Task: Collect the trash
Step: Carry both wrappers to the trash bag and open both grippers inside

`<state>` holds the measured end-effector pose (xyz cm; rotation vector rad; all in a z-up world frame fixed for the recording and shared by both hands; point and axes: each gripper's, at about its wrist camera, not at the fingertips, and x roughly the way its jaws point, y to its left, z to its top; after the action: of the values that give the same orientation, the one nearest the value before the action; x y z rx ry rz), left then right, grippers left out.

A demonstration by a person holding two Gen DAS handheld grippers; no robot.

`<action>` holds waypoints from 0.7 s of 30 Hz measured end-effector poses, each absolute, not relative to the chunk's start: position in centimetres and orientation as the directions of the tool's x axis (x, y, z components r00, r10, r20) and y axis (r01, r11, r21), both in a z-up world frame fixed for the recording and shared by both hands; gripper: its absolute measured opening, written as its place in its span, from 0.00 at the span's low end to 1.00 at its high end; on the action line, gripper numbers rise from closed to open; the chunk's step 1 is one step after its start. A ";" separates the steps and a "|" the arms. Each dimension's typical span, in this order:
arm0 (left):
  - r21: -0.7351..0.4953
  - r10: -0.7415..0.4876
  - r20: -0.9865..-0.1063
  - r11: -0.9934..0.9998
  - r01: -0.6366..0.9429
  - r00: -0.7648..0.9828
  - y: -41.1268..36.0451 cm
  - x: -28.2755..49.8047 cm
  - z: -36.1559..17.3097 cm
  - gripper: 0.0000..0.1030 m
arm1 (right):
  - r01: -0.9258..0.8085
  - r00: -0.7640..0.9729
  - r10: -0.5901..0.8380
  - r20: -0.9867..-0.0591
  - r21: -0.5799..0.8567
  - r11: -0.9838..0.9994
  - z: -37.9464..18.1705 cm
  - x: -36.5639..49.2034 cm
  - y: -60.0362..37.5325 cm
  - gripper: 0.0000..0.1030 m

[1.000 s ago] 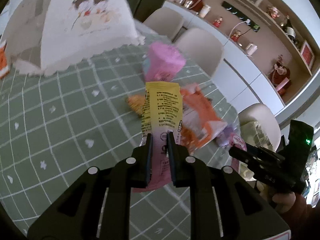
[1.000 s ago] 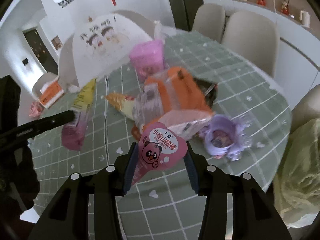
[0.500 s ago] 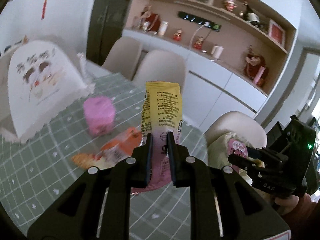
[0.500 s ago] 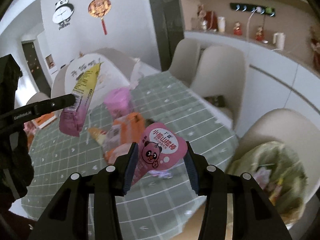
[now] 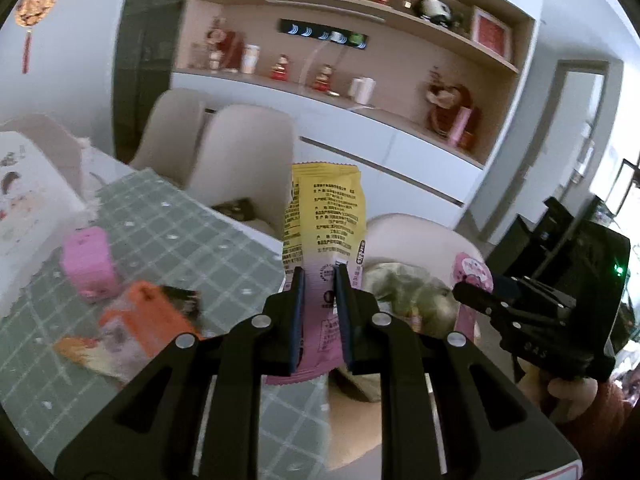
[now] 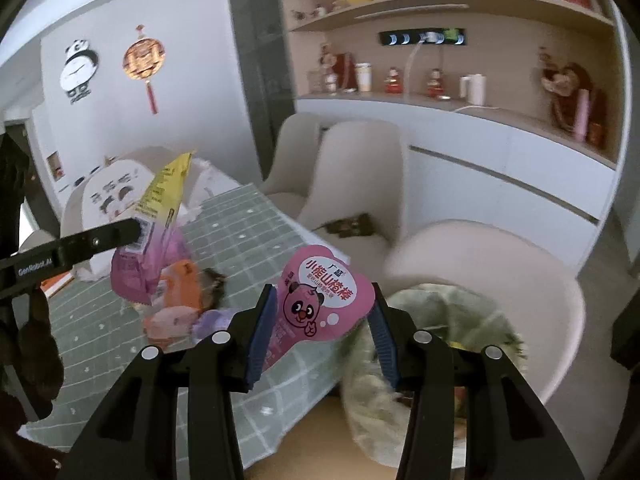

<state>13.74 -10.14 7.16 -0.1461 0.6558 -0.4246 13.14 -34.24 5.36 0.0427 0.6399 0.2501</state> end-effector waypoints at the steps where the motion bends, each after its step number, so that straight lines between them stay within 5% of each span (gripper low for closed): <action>1: -0.271 -0.444 -0.557 0.896 0.352 0.702 -11.2 13.9 7.0 0.15 | -0.208 0.777 0.236 -0.584 0.115 0.971 5.4 13.1 -34.9 0.42; 21: -0.417 -0.643 -0.588 0.761 0.497 0.491 -27.8 20.8 -0.1 0.15 | 0.014 0.798 0.067 -0.599 0.129 0.992 2.2 14.7 -50.0 0.42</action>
<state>20.85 -27.78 -0.07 -0.2019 0.7975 -0.6980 14.70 -49.97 2.18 0.1291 0.6473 0.0284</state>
